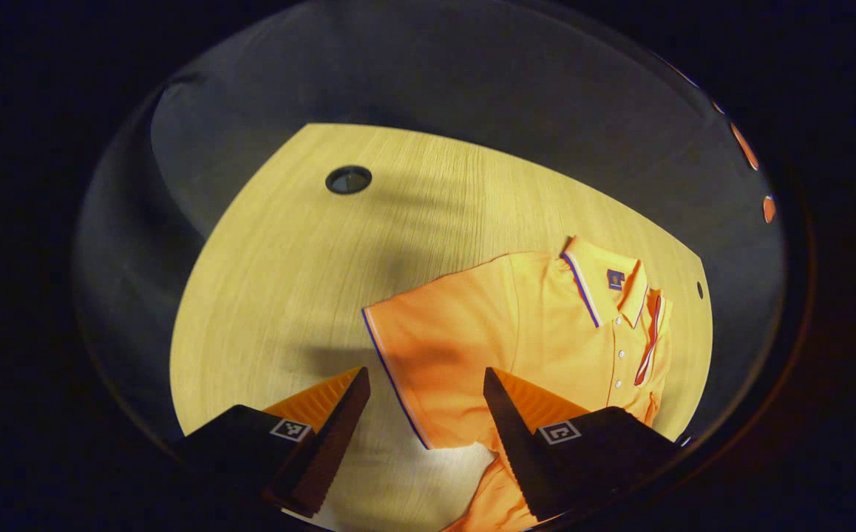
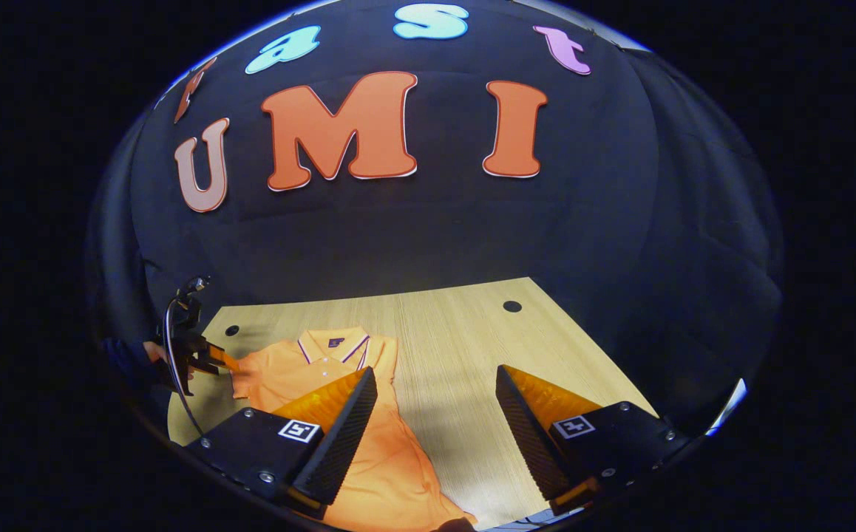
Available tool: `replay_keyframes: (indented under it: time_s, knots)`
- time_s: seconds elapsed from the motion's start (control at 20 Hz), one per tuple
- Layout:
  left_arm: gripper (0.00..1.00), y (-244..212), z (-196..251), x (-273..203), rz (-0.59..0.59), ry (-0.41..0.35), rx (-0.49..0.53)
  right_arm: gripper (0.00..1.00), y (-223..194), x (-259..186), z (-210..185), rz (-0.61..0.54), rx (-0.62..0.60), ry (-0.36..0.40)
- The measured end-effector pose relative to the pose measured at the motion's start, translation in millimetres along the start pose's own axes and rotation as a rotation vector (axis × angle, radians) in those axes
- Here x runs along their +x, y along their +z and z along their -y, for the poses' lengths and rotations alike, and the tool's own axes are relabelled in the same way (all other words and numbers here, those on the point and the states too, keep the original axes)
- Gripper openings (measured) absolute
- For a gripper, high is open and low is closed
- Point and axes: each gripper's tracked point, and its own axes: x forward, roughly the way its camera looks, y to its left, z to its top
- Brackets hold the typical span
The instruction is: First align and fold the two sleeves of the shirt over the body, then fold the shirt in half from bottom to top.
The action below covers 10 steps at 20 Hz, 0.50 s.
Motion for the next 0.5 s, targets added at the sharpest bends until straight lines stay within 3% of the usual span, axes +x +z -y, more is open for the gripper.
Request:
replay_keyframes:
  time_s: [0.15,0.4,0.5]
  knots:
    - [0.91,-1.0,-8.3,16.2,-0.072,0.045,-0.009,0.99,-8.0,-15.2,13.0,0.0,0.023,-0.028]
    - [0.87,-1.8,-13.7,25.5,-0.115,0.14,0.074,0.99,-24.3,-24.9,24.3,-0.031,0.068,-0.059]
    - [0.49,3.4,-7.5,28.3,-0.092,0.103,0.082,0.98,-24.4,-25.0,22.8,-0.027,0.086,-0.058]
